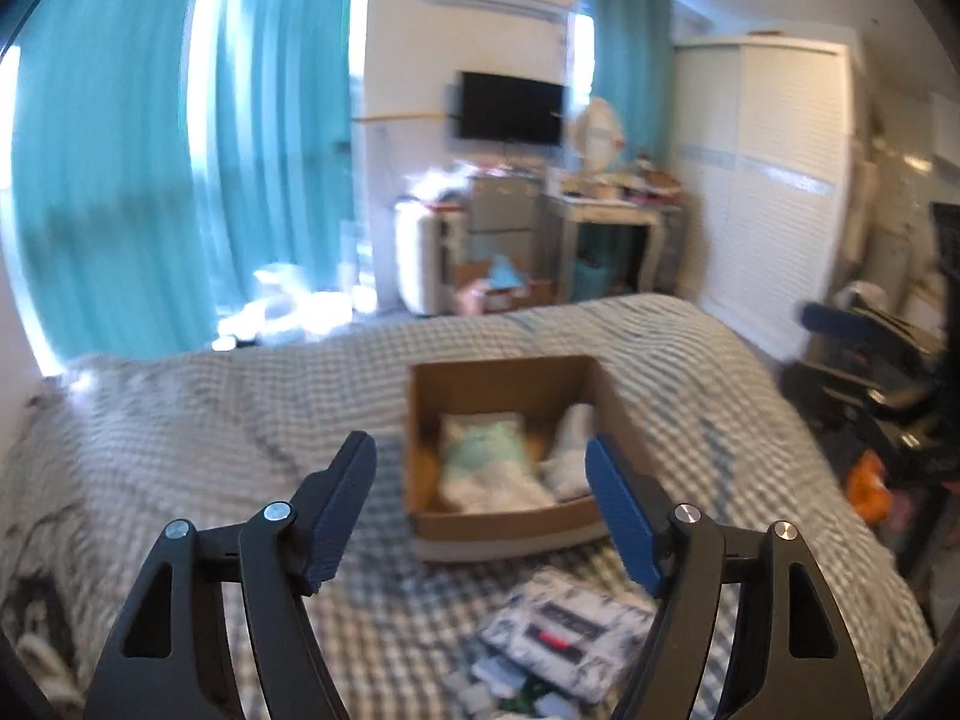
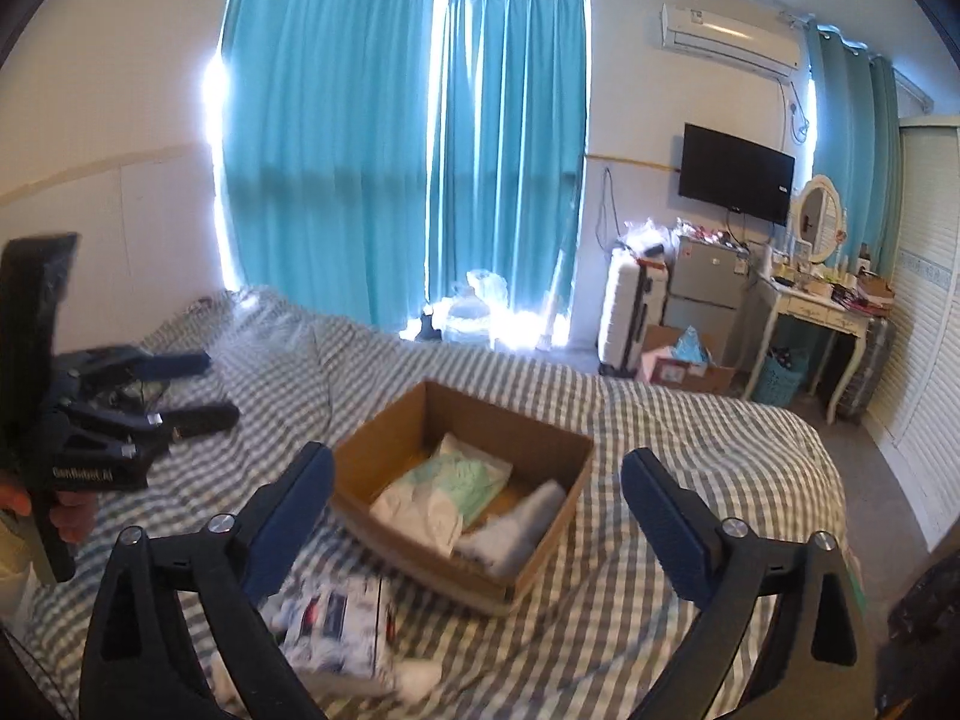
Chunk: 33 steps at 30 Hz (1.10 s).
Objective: Organize soft objects
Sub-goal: 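Grasp the crumpled white cloth with the left tool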
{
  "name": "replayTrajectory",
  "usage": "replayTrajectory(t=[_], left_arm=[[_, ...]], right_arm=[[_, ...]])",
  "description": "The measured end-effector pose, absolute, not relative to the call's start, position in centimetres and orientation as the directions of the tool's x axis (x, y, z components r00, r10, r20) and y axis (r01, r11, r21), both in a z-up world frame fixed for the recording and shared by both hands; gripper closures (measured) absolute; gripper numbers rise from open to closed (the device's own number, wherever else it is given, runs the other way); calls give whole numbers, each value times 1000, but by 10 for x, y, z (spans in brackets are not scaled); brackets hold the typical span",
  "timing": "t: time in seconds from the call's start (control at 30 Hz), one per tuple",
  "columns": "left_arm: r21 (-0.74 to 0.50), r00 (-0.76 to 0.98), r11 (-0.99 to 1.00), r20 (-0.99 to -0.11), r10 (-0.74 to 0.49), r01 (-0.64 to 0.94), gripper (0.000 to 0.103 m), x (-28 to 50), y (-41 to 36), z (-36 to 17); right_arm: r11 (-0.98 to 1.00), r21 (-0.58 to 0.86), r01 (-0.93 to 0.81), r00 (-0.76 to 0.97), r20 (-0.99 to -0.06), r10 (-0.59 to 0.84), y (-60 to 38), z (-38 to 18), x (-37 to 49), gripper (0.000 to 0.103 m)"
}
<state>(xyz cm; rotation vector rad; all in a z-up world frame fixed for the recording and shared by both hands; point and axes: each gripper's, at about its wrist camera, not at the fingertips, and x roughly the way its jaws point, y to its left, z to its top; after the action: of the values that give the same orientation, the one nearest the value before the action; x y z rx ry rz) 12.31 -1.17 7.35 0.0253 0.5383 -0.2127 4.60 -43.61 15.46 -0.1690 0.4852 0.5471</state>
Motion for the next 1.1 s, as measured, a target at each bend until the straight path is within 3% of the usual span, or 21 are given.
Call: replayTrajectory(t=[0.2,0.43,0.63,0.83,1.0,1.03,1.1], left_arm=[[21,838,999,-546,-13,29,29,95,-7,42],[-28,749,996,-662,40,-79,29,78,-1,-35],[-110,665,991,-746,-28,-82,29,67,-2,-92],[-122,612,992,-784,-105,14,31,57,-17,-120],[-217,529,970,-814,-241,108,33,46,-26,-135],[-226,521,967,-815,-254,119,35,45,-27,-136],[-234,523,963,-809,-268,132,74,42,-29,-135]], right_arm=[[822,-92,-562,706,-572,418,-417,119,6,0],[822,-27,-569,628,-661,412,-405,34,-13,0],[850,-4,-527,613,-694,377,-412,-7,-15,0],[863,26,-505,601,-706,374,-415,-15,-10,0],[867,21,-498,599,-714,362,-414,-18,-10,0],[867,18,-498,600,-715,359,-413,-19,-10,0],[868,10,-496,603,-716,352,-412,-19,-10,0]])
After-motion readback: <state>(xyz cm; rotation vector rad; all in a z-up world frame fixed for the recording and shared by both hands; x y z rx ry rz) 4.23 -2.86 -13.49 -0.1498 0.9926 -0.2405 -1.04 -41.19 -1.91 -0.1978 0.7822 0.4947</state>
